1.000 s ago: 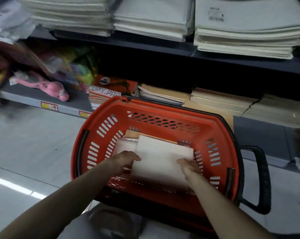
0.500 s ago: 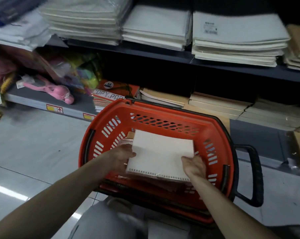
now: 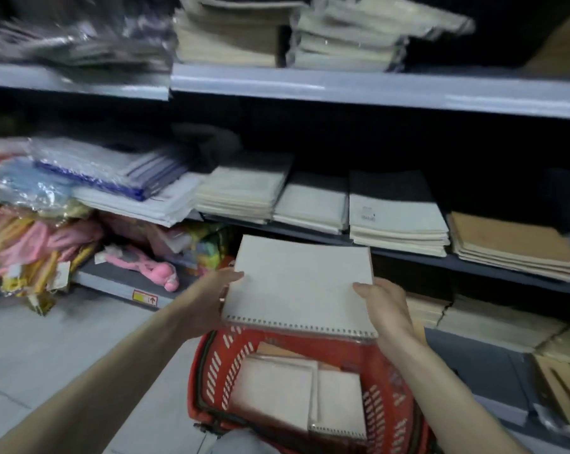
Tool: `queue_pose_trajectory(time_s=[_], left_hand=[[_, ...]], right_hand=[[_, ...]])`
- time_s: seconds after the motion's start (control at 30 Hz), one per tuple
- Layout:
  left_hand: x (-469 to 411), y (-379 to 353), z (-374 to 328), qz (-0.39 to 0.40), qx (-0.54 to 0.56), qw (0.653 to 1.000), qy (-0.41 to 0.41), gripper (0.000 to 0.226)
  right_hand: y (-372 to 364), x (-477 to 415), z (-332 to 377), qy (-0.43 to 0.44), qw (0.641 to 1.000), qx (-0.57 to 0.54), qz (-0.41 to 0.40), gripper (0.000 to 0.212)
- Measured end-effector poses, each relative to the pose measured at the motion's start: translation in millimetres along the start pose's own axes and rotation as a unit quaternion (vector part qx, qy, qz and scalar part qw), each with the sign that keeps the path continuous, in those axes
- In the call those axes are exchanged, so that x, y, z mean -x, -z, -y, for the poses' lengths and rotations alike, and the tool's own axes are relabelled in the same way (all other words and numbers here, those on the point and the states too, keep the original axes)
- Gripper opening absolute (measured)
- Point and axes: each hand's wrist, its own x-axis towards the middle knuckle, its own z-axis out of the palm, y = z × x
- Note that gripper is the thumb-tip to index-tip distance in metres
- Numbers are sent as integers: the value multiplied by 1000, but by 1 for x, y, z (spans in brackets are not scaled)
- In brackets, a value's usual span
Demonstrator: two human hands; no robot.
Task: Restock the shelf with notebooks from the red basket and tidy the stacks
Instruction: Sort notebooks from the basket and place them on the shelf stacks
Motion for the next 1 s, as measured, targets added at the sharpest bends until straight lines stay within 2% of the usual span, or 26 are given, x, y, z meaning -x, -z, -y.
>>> queue_pose_trajectory(time_s=[0.1,0.17,0.23,0.37,0.53,0.67,0.7,0.77,0.8,0.87,0.93,1.0], left_hand=[[28,3,-35,-13,-12,1000,-12,54],[44,1,-52,24,-22,999,-31,51],[52,1,-61,23,42,996,-78,44],[47,5,-74,39,218,967,-127,53],[32,-8,-82,67,237,959,-141,20],[20,-21,-97,102,322,923,-185,28],[18,-23,-97,113,287,933,-185,27],[20,-27,-89,110,111,972,-176,23],[22,-26,-86,94,31,979,-180,26],[22,-9,-89,37,-15,977,-208,29],[19,19,-99,-26,-14,970,-239,31],[12,38,-110,-71,-22,961,-268,37]], right_hand=[[1,14,38,33,997,-68,25,15],[0,26,54,48,992,-106,41,18],[-8,36,65,45,986,-149,53,19],[-35,41,78,2,973,-228,35,13],[-52,42,86,10,954,-299,-7,18],[-76,36,97,-22,919,-393,27,22],[-87,32,99,-35,901,-428,57,28],[-109,32,106,-69,874,-460,142,40],[-116,32,106,-77,874,-437,196,41],[-120,29,103,-62,903,-336,260,34],[-119,20,97,-29,939,-267,213,39],[-122,6,95,42,971,-186,145,42]])
